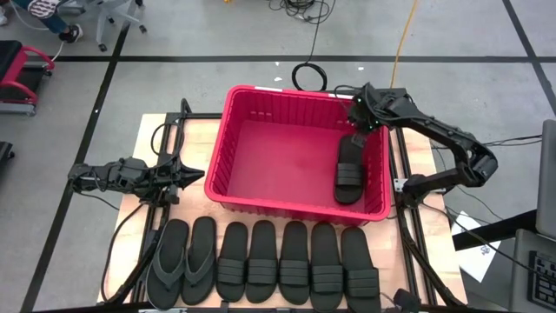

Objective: Pick and place slides into bin
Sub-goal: Put the black slide into the red bin

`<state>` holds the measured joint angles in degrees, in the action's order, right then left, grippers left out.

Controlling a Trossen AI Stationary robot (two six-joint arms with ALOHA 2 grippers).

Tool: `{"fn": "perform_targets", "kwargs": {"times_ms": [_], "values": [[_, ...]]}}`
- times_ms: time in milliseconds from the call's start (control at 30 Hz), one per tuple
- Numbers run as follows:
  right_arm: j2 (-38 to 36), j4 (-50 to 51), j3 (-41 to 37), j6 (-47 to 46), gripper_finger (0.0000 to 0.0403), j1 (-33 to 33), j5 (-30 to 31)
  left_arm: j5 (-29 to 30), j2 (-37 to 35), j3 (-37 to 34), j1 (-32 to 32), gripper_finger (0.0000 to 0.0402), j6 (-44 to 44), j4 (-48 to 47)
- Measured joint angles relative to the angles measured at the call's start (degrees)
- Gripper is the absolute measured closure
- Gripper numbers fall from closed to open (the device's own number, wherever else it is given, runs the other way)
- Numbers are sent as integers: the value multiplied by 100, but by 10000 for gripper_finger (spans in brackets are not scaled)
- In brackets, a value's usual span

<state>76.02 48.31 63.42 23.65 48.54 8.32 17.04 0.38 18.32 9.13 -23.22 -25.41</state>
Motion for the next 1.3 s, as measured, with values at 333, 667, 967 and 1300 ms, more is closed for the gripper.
{"fn": "perform_targets", "kwargs": {"times_ms": [333,667,967,1300], "values": [[195,-560,9,206,403,670,-59,0,0,1,2,371,-49,0],[661,-1104,9,654,403,699,200,2,-1,1,0,371,-128,1],[817,-1304,87,847,403,704,251,2,0,1,0,371,-158,2],[306,-191,1507,818,403,336,-193,2,0,-1,0,371,-153,20]]}}
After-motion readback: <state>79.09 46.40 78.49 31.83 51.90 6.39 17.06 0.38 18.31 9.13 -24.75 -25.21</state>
